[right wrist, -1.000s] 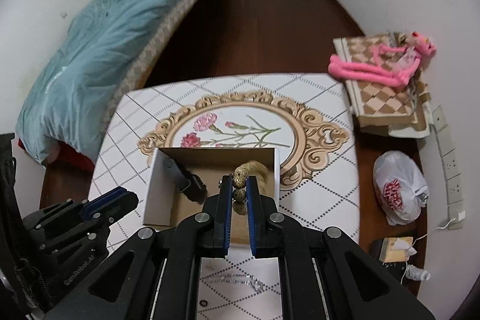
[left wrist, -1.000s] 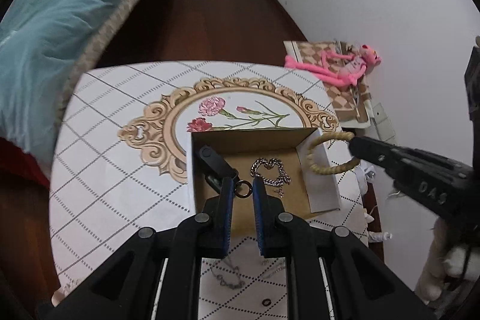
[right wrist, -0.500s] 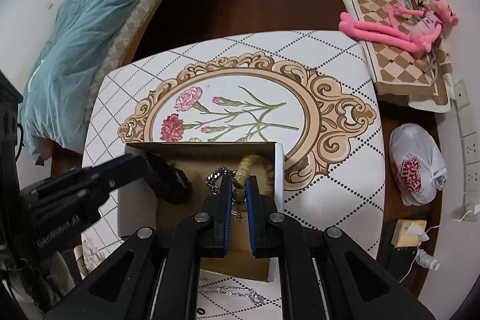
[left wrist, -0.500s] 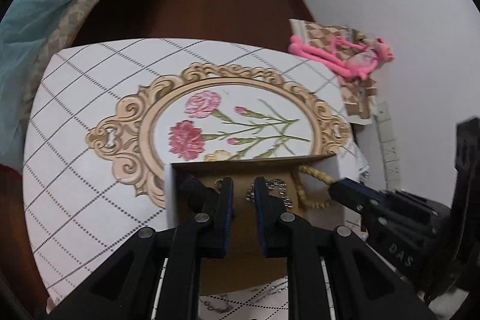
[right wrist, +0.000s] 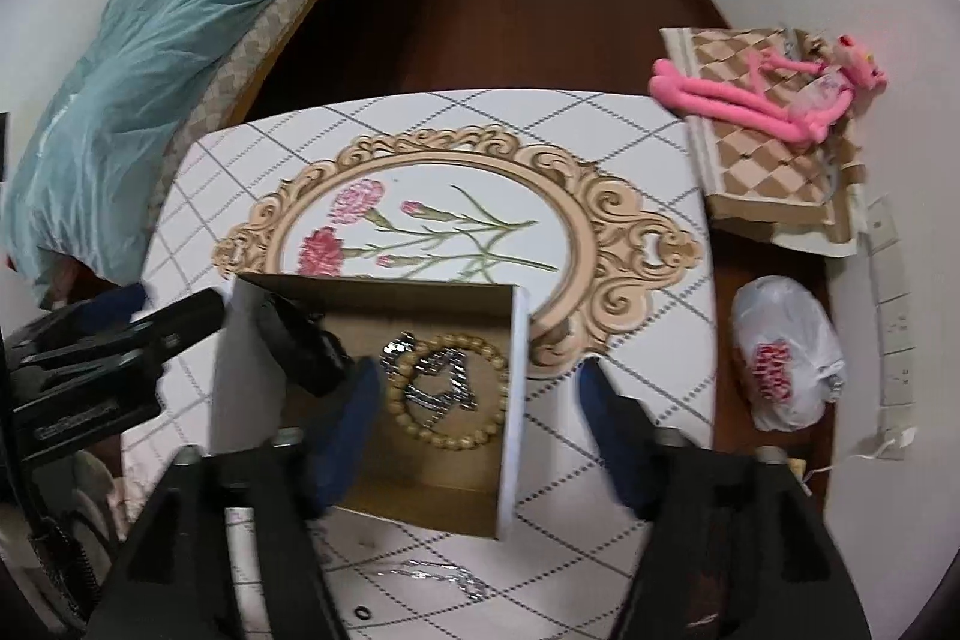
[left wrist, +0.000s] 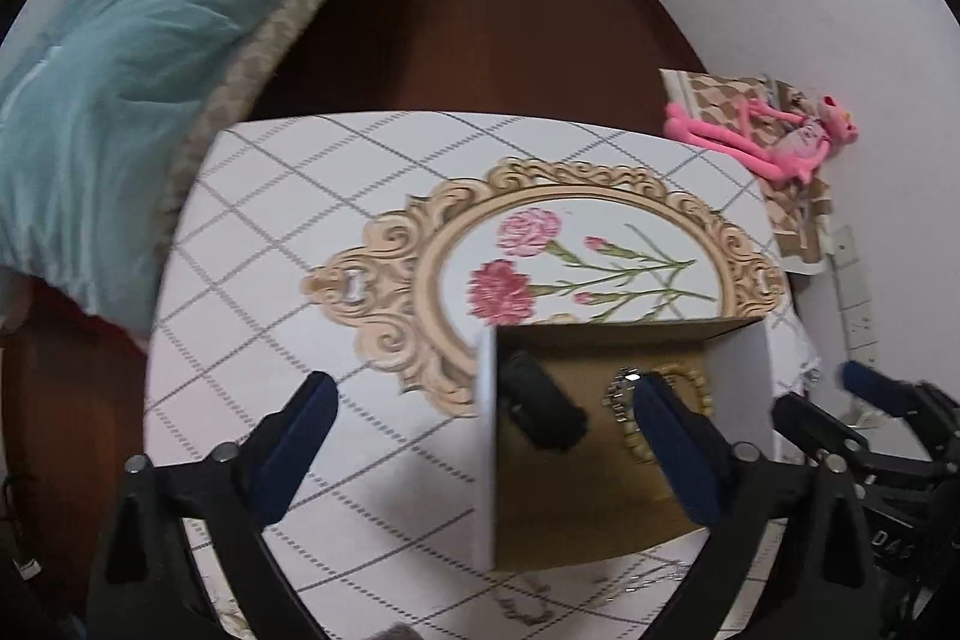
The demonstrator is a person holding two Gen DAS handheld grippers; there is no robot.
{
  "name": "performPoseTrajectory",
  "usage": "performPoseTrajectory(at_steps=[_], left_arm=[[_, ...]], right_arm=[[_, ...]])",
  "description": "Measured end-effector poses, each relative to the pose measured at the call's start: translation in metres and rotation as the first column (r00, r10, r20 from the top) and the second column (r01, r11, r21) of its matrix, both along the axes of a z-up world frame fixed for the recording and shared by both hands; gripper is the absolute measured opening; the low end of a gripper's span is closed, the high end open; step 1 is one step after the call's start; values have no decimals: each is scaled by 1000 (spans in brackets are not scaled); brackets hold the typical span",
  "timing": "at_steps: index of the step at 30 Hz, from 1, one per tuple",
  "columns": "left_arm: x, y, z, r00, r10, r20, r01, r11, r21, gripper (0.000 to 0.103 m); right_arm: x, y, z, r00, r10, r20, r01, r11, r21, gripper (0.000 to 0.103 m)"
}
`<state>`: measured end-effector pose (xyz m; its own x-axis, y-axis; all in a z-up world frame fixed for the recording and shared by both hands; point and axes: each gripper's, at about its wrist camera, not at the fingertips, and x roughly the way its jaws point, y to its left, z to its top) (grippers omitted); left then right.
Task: Organize jewelry
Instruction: 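Lower the bead bracelet into the box and open the right gripper while the left drops the ring in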
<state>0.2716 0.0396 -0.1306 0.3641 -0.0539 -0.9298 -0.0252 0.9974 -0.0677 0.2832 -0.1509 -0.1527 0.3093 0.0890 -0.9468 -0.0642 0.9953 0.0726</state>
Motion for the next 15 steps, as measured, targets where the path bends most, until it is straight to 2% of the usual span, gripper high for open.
performPoseTrajectory(at_steps=[4, 6, 15], left_arm=[[-19, 2, -3, 999, 15, 41, -18, 998, 67, 102], [-28, 1, -5, 998, 12, 57, -18, 995, 95, 102], [-51, 1, -5, 997, 23, 71, -31, 992, 120, 102]], right_arm=[[-14, 3, -13, 1000, -7, -16, 6, 998, -69, 92], [-23, 5, -20, 1000, -12, -21, 10, 996, -83, 98], [-43, 9, -22, 999, -35, 9, 35, 995, -92, 98]])
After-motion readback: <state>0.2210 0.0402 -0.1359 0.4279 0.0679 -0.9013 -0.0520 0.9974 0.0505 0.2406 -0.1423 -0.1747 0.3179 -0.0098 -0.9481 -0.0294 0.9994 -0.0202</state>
